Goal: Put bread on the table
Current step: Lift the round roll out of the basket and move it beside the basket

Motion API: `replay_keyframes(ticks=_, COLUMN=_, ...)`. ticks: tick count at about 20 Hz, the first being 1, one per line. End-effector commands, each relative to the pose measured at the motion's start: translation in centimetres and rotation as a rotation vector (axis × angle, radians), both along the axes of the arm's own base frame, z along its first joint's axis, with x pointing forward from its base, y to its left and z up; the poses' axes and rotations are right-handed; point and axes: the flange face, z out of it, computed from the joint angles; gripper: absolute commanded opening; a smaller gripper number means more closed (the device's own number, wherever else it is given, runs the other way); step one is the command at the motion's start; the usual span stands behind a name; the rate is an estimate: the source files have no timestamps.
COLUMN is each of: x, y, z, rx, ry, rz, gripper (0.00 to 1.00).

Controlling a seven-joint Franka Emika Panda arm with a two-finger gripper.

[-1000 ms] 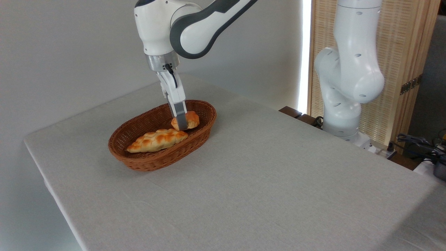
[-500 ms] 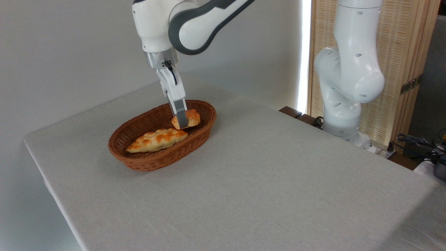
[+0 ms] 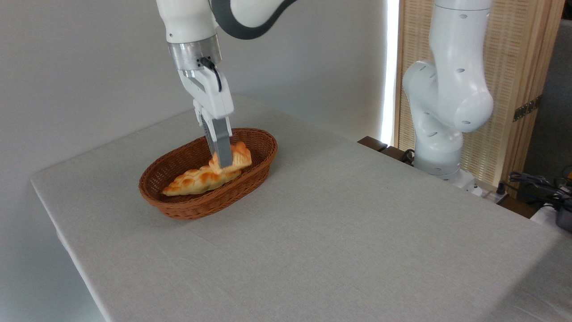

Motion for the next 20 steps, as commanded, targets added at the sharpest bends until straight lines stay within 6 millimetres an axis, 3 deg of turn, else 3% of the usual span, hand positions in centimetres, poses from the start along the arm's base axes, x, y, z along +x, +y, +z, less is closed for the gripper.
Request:
replay_keyframes(ticks=1, x=2.7, y=7.0, z=-0.5, rx=0.013, ry=-0.001, rz=0.0, gripper=0.19)
replay_keyframes(ticks=4, x=5.2, y=12.8, z=-2.7, rx=0.031, ry=-0.023, rz=0.027, gripper=0.23)
replay_keyframes(ticks=6, x=6.4, y=14.2, z=-4.0, rx=0.039, ry=-0.046, rz=0.044, gripper=0.31)
replay_keyframes(ticks=8, x=7.5, y=14.3, z=-5.9, rx=0.047, ry=-0.055, rz=0.058, gripper=0.46)
replay_keyframes(ticks=10, x=8.7, y=14.2, z=-7.9, rx=0.071, ry=-0.035, rz=0.07, gripper=0.76)
replay_keyframes(ticks=14, x=9.4, y=15.0, z=-9.1, rx=0.084, ry=-0.021, rz=0.091, gripper=0.79)
replay_keyframes(ticks=18, x=9.3, y=15.6, z=-9.2, rx=0.086, ry=-0.015, rz=0.102, gripper=0.98)
replay_keyframes(ticks=20, x=9.3, y=15.6, z=-9.0, rx=0.083, ry=-0.017, rz=0.105, gripper=1.0)
